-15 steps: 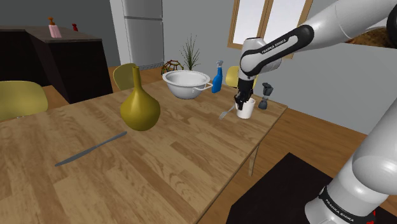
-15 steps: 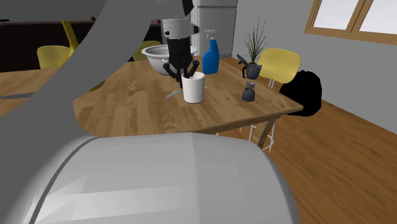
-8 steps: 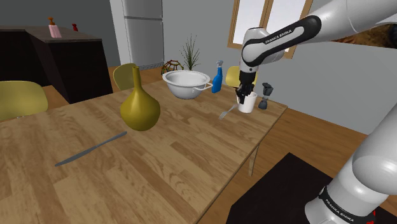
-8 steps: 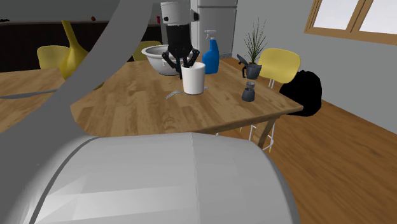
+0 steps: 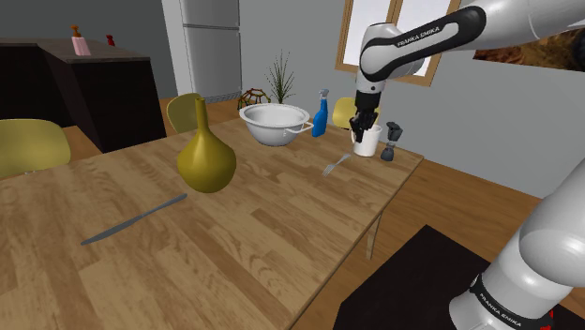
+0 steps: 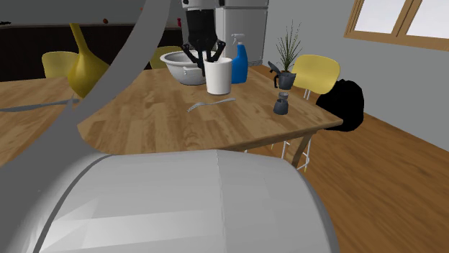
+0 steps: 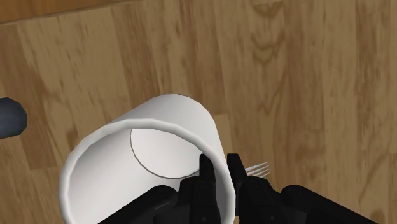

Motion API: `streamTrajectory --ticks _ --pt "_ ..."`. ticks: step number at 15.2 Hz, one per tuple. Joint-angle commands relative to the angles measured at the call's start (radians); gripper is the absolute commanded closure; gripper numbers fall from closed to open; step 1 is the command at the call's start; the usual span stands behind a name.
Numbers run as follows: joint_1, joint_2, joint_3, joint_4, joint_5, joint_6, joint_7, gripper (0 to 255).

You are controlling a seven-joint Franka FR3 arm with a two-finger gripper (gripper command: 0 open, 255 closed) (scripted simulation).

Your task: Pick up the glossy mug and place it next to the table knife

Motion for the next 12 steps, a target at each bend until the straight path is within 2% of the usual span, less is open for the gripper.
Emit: streamTrajectory --ticks 1,12 --pt "0.000 -0.005 0.000 0.021 0.000 -0.027 -0.001 255" --pt "0.002 -0.030 0.002 0.140 0.002 -0.169 -0.007 255"
